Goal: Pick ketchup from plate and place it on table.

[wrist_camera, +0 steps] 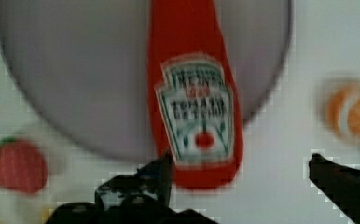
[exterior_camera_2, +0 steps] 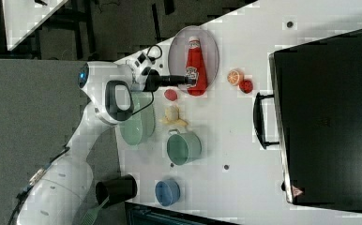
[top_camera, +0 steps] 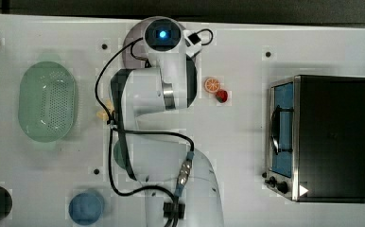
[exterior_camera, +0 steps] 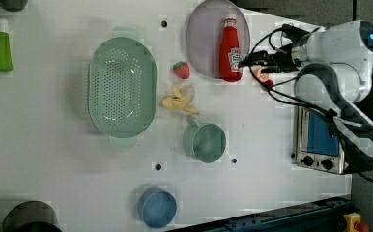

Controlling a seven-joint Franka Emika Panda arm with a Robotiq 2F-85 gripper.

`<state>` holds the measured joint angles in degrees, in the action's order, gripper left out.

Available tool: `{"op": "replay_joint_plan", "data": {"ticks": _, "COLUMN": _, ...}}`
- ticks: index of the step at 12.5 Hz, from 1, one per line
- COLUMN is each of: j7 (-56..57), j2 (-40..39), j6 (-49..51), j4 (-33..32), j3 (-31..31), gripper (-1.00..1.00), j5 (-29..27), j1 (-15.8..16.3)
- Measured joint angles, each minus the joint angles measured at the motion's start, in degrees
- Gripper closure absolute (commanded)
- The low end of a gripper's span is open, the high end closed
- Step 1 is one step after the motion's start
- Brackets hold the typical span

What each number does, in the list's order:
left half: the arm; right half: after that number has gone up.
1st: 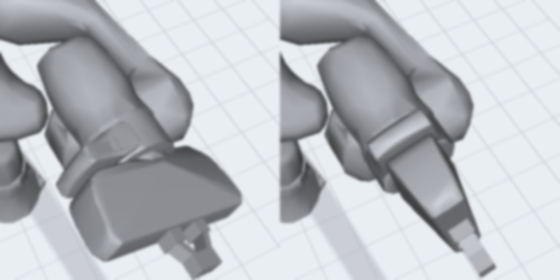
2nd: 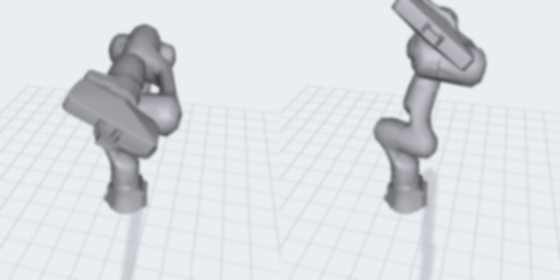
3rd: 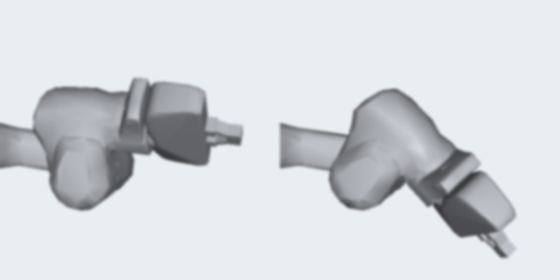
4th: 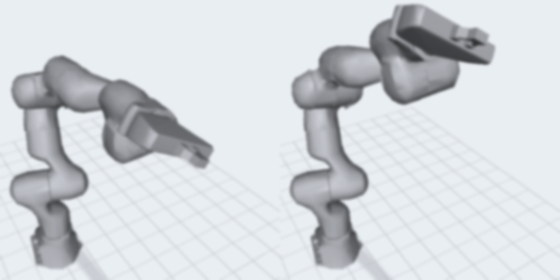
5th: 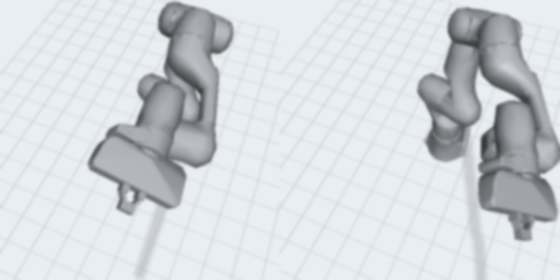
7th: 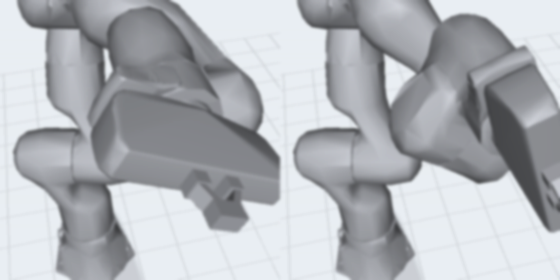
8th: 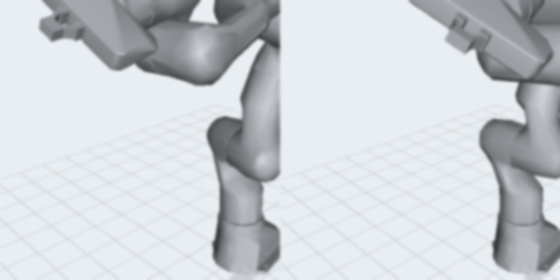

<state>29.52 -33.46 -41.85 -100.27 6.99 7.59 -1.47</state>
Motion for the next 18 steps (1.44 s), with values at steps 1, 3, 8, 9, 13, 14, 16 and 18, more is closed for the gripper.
{"op": "replay_joint_plan", "data": {"ticks": 1, "j7": 0.92, "j2": -1.31, "j6": -2.63, "j4": 0.28, "j3": 0.20, "gripper": -1.00, "j5": 0.19, "j1": 0.20}}
{"op": "replay_joint_plan", "data": {"ticks": 3, "j7": 1.43, "j2": -4.34, "j6": -6.52, "j4": 0.90, "j3": 0.20, "gripper": -1.00, "j5": 0.72, "j1": 0.77}}
{"op": "replay_joint_plan", "data": {"ticks": 8, "j7": 1.54, "j2": -10.30, "j6": -11.81, "j4": 0.73, "j3": 0.10, "gripper": -0.44, "j5": 1.24, "j1": 1.09}}
{"op": "replay_joint_plan", "data": {"ticks": 9, "j7": 1.59, "j2": -10.99, "j6": -12.84, "j4": 0.62, "j3": 0.09, "gripper": -0.23, "j5": 1.98, "j1": 1.16}}
{"op": "replay_joint_plan", "data": {"ticks": 13, "j7": 1.79, "j2": -10.83, "j6": -14.49, "j4": 0.73, "j3": -0.36, "gripper": -0.21, "j5": 2.05, "j1": 1.72}}
{"op": "replay_joint_plan", "data": {"ticks": 14, "j7": 1.79, "j2": -10.71, "j6": -14.35, "j4": 0.62, "j3": 0.02, "gripper": -0.21, "j5": 2.04, "j1": 1.42}}
{"op": "replay_joint_plan", "data": {"ticks": 16, "j7": 1.68, "j2": -9.68, "j6": -14.32, "j4": 0.34, "j3": 0.05, "gripper": -0.21, "j5": 2.03, "j1": 1.29}}
{"op": "replay_joint_plan", "data": {"ticks": 18, "j7": 1.54, "j2": -6.55, "j6": -12.45, "j4": -0.67, "j3": -0.11, "gripper": -0.21, "j5": 2.03, "j1": 1.27}}
